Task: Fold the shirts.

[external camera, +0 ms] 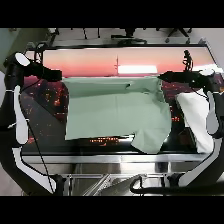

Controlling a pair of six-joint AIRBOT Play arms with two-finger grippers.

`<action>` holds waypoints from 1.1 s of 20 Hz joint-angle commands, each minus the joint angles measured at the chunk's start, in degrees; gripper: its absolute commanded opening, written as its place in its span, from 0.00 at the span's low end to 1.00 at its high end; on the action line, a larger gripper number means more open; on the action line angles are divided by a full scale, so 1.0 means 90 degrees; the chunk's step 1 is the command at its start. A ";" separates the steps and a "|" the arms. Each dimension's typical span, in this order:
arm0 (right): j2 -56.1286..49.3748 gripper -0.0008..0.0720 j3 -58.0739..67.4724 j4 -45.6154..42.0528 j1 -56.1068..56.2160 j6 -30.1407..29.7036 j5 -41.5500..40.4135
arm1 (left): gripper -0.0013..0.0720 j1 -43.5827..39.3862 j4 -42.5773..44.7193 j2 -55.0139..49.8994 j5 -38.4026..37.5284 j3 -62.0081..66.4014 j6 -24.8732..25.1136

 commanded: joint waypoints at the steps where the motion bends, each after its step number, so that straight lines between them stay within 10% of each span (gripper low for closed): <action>1: -0.0282 0.03 0.0440 -0.1248 -0.0019 0.0335 -0.0092 | 0.03 0.0017 0.0107 -0.0464 -0.0143 0.0036 -0.0267; 17: -0.0442 0.12 0.0452 -0.2514 0.0226 0.0505 0.0454 | 0.06 -0.0549 -0.0617 -0.0478 0.1132 -0.1494 -0.0338; 19: -0.0209 0.45 0.0452 -0.2637 0.0204 0.0622 0.0583 | 0.79 -0.0391 -0.0515 -0.0478 0.0457 -0.1110 -0.0534; 22: 0.0537 0.53 0.0449 -0.3767 -0.0007 0.1834 0.0945 | 0.74 0.0073 -0.0525 -0.0476 -0.1098 -0.0291 -0.0840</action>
